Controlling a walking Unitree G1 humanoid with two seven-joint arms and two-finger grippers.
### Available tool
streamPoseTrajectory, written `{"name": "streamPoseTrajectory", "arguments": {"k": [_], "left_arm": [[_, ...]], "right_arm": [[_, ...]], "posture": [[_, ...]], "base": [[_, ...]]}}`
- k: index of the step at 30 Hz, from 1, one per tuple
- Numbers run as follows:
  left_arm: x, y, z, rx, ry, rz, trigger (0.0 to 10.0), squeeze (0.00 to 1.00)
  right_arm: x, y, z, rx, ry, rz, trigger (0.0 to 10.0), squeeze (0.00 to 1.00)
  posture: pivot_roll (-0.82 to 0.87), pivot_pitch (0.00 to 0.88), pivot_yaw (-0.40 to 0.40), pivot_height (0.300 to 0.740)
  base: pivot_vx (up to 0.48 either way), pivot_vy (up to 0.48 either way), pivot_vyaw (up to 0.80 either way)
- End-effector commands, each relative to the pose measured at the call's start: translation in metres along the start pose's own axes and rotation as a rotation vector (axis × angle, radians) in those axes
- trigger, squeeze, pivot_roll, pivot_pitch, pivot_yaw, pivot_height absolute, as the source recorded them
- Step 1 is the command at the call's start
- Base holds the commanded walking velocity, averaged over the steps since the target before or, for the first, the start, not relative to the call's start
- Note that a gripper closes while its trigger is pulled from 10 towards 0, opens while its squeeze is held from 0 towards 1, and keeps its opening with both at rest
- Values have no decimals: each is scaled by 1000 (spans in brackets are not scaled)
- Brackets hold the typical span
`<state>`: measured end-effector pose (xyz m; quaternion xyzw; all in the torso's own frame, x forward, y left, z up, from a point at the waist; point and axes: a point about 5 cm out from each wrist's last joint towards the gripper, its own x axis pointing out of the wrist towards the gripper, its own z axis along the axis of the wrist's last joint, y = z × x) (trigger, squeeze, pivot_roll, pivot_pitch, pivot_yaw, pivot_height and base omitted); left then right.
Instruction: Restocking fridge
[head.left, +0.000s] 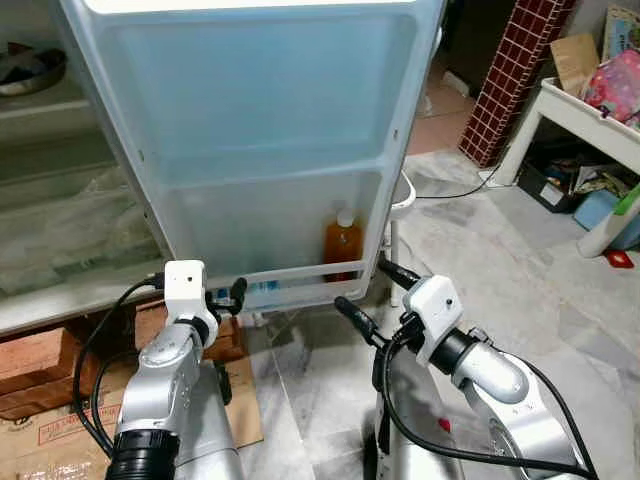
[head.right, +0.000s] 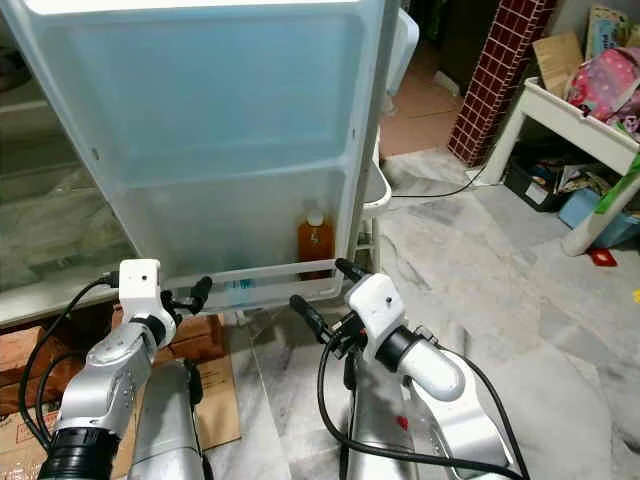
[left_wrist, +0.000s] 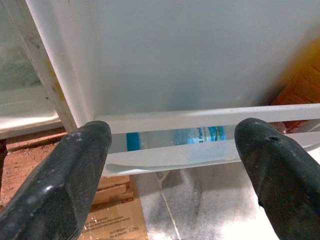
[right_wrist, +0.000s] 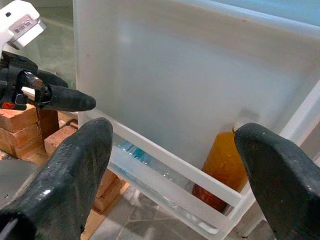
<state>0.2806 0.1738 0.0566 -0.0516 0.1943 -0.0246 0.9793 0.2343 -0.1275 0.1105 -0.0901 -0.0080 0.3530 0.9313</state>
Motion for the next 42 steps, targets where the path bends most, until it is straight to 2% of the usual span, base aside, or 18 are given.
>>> {"name": "streamPoseTrajectory", "arguments": {"k": [1,4,9,26,36,39,42], "left_arm": [[0,-1,3,7,-8,1,10000,0],[-3,-2,3,6,-14,-2,10000,0],[-16,-8,-4,5,1,-8,10000,0],[-18,-5,-1,-3,29,28,10000,0],[-8,-5,-4,-38,108,47,10000,0],[2,-10,-8,-12,178,0,10000,0],[2,-15,-9,21,194,-32,10000,0]], "right_arm": [[0,-2,0,-1,0,-6,10000,0],[1,-2,1,-3,-4,-6,10000,0],[3,-3,2,-18,-11,-3,10000,0],[1,1,1,-51,-3,22,10000,0],[-3,3,1,-58,4,22,10000,0],[-11,5,0,-49,24,33,10000,0],[-17,7,-3,-36,49,52,10000,0]], "posture": [[-48,0,-4,493],[-47,0,-5,493],[-49,0,-4,493],[-55,0,-1,493],[-70,16,-4,493],[-86,34,2,493],[-97,46,10,493]], "base": [[0,0,0],[172,0,0],[374,0,0],[348,0,0],[0,0,0],[0,0,0],[0,0,0]]}}
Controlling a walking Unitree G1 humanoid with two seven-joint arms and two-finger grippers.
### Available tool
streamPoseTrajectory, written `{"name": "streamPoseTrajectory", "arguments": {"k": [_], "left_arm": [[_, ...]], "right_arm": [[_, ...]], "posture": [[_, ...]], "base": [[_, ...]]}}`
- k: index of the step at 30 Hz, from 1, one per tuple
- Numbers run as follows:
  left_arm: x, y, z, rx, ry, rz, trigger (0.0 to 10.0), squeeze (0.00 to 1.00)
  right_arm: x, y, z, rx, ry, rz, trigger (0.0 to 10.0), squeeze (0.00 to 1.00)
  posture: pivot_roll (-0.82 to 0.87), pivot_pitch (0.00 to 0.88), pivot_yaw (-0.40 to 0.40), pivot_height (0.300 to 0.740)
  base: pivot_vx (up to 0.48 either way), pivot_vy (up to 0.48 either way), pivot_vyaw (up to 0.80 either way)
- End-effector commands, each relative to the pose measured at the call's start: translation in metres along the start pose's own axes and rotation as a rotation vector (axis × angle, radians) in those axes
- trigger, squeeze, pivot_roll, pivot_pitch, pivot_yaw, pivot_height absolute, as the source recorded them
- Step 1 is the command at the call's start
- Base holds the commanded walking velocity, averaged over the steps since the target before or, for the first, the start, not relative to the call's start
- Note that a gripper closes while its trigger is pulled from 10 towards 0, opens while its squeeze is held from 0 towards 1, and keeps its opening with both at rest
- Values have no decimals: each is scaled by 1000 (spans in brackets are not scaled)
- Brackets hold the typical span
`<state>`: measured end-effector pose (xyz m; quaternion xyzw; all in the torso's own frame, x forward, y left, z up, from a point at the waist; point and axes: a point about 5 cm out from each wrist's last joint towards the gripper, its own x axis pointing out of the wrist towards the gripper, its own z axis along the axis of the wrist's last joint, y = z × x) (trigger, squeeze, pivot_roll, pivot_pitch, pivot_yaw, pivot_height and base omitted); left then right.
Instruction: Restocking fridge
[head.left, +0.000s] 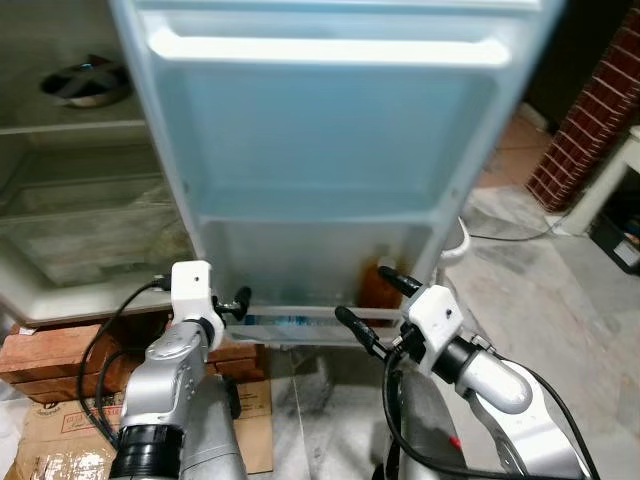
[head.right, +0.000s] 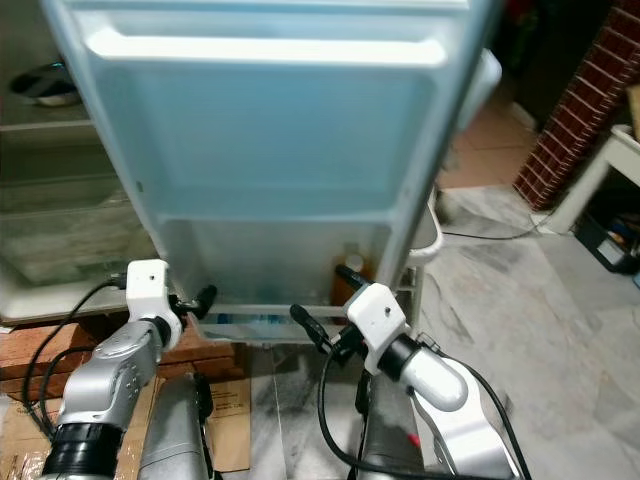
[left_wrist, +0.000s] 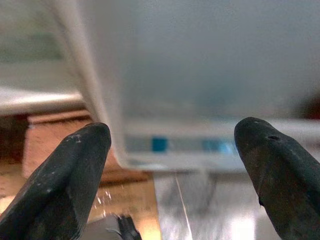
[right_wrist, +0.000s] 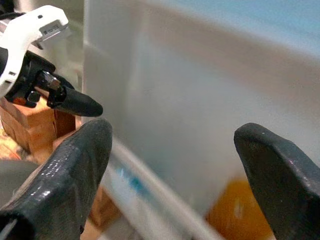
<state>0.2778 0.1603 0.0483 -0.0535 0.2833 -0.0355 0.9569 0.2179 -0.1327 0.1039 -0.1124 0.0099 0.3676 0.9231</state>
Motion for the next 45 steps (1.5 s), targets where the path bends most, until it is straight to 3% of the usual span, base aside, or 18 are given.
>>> {"name": "streamPoseTrajectory", "arguments": {"k": [1,8,14,17,22,26,28,36,41,45], "left_arm": [[-1,-7,-2,49,31,-36,10000,0],[-9,-25,-20,79,118,-115,10000,0],[13,-18,9,77,27,-76,10000,0],[17,-21,27,80,-14,-85,10000,0],[22,-25,46,74,-54,-100,10000,0],[27,-21,47,60,-39,-81,10000,0],[33,-13,40,59,22,-58,10000,0],[46,11,30,25,113,44,10000,0],[52,16,44,42,119,85,10000,0],[55,12,58,55,114,47,10000,0]], "right_arm": [[-4,2,2,6,19,33,10000,0],[-6,9,0,26,48,81,10000,0],[-16,16,5,37,59,76,10000,0],[-25,22,3,38,85,85,10000,0],[-26,27,2,41,96,88,10000,0],[-24,29,3,35,98,98,10000,0],[-27,31,4,48,113,106,10000,0],[-55,34,3,66,186,84,10000,0],[-67,38,5,87,216,45,10000,0],[-71,48,6,97,229,50,10000,0]], "posture": [[-102,52,17,493],[-95,70,23,493],[-143,104,32,493],[-150,109,38,493],[-143,111,44,493],[-146,117,47,493],[-158,126,48,493],[-232,162,56,493],[-255,179,59,493],[-260,194,64,493]], "base": [[0,0,0],[0,0,0],[0,0,0],[0,0,0],[0,0,0],[0,0,0],[0,0,0],[0,0,0],[0,0,0],[0,0,0]]}}
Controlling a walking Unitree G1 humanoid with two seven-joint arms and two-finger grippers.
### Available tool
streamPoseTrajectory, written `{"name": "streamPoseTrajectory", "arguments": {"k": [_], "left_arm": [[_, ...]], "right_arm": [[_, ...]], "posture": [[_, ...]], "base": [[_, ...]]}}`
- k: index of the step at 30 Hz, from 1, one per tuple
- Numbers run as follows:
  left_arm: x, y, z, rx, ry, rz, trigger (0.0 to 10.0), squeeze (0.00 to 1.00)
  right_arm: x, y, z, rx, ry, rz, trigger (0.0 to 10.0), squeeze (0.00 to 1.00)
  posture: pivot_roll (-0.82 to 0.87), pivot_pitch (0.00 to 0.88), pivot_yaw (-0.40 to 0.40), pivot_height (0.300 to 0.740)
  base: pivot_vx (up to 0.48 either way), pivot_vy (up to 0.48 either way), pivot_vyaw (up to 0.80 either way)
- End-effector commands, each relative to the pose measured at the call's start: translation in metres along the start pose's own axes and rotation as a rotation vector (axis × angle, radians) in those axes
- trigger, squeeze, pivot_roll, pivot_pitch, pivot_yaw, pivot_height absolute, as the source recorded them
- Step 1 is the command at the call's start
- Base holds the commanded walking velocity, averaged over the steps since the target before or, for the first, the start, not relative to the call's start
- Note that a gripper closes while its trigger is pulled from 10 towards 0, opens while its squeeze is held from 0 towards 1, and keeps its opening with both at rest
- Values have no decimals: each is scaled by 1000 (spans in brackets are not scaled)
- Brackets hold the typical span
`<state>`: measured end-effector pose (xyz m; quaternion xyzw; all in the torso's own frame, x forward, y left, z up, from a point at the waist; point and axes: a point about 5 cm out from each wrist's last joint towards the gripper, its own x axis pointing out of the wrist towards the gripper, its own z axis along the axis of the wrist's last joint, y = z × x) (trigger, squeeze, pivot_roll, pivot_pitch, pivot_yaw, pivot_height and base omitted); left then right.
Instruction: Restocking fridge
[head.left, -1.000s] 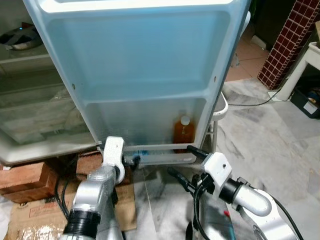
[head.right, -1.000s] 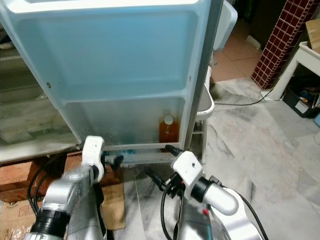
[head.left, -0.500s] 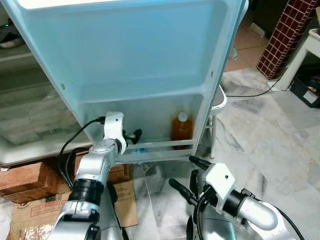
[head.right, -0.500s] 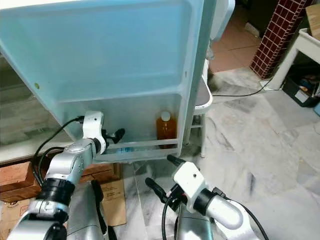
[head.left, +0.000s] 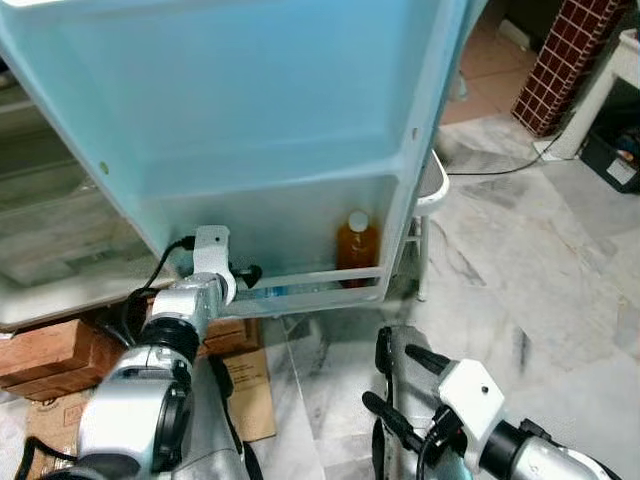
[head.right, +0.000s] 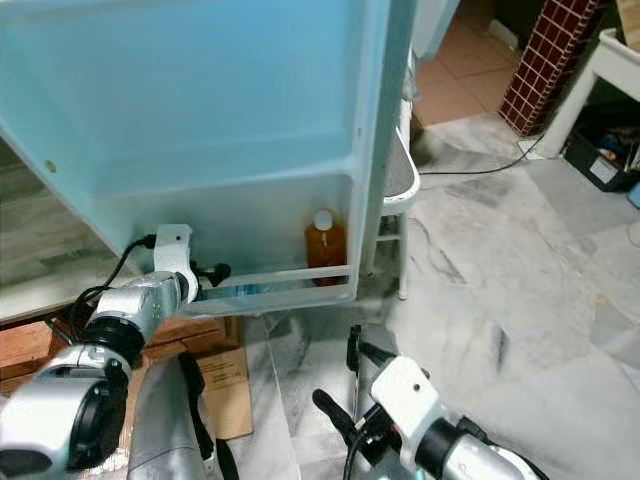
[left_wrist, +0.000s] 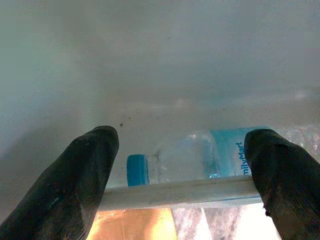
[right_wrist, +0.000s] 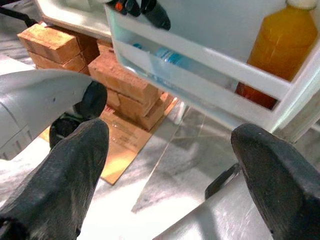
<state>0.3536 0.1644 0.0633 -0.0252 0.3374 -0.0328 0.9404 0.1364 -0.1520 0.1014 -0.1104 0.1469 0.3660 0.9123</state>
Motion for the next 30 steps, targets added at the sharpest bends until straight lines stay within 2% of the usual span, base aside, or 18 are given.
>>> {"name": "streamPoseTrajectory", "arguments": {"k": [1,4,6,10,14,18,22,26,27,30], "left_arm": [[-1,7,3,7,0,21,10000,0],[-2,13,20,39,-30,60,10000,0],[-2,15,22,32,-17,56,10000,0],[-3,18,20,77,4,57,10000,0],[-2,20,6,145,75,38,10000,0],[0,14,-14,236,173,-35,10000,0],[1,7,-24,277,227,-94,10000,0],[1,0,-28,310,250,-138,10000,0],[2,-8,-28,298,249,-167,10000,0],[3,-16,-23,290,218,-181,10000,0]], "right_arm": [[-1,6,7,-8,-23,15,10000,0],[-3,10,6,15,-14,5,10000,0],[-4,11,6,15,-8,1,10000,0],[-6,12,6,16,-2,-3,10000,0],[-7,14,6,20,6,-10,10000,0],[-8,15,6,19,13,-18,10000,0],[-9,16,7,22,14,-24,10000,0],[-9,17,7,21,14,-28,10000,0],[-8,17,7,21,14,-30,10000,0],[-7,16,7,20,14,-30,10000,0]], "posture": [[-260,194,64,493],[-267,207,68,493],[-271,212,71,493],[-274,217,70,493],[-286,227,72,493],[-296,231,73,493],[-302,232,73,493],[-304,232,73,493],[-303,233,73,493],[-297,232,69,493]], "base": [[0,0,0],[0,0,0],[0,0,0],[0,0,0],[0,0,0],[0,0,0],[0,0,0],[0,0,0],[0,0,0],[0,0,0]]}}
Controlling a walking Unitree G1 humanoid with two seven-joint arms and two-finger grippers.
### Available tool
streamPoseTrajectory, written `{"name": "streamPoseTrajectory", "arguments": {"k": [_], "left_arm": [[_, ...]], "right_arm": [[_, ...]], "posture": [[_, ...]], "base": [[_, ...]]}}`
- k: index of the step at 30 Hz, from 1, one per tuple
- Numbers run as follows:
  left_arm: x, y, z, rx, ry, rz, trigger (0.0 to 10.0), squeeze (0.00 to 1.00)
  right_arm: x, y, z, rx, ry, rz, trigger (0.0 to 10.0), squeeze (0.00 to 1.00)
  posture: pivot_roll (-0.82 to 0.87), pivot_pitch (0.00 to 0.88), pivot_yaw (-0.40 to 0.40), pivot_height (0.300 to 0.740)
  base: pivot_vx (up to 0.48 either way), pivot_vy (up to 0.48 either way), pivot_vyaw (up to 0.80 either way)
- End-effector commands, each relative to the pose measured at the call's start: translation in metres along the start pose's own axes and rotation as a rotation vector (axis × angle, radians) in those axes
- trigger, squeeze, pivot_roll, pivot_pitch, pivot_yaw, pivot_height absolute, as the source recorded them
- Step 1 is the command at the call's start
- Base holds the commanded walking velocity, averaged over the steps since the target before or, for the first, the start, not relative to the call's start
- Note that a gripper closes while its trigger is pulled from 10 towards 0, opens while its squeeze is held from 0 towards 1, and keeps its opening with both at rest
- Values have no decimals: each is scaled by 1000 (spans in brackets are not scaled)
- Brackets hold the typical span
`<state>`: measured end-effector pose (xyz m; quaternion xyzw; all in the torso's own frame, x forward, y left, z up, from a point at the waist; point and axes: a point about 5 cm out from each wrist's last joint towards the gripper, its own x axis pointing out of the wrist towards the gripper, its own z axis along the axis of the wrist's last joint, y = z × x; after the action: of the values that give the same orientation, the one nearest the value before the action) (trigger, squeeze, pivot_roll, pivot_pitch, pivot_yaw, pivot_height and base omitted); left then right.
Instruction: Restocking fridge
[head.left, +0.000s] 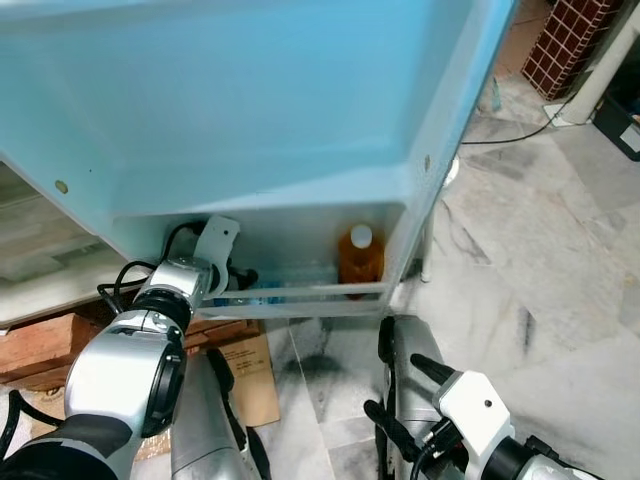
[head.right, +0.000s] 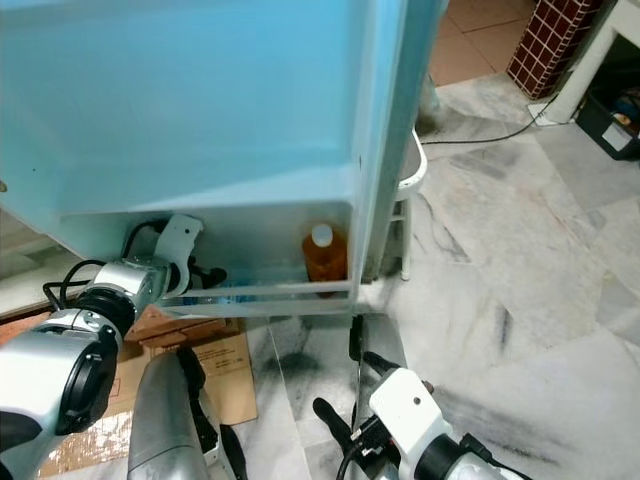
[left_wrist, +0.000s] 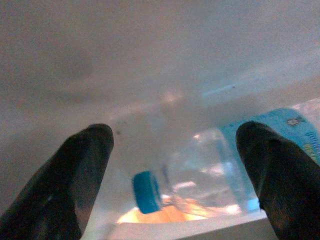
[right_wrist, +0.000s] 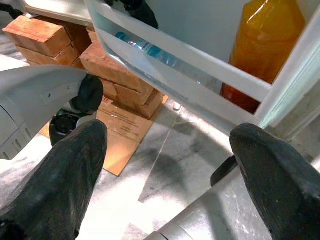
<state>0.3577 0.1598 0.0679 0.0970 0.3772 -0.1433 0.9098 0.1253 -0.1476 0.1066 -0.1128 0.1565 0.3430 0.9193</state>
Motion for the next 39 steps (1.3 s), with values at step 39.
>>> {"name": "streamPoseTrajectory", "arguments": {"k": [39], "left_arm": [[-10,-35,71,-161,-427,-19,10000,0]], "right_arm": [[51,-19,4,-62,-86,65,10000,0]], "posture": [[-133,101,58,493]], "base": [[0,0,0]]}}
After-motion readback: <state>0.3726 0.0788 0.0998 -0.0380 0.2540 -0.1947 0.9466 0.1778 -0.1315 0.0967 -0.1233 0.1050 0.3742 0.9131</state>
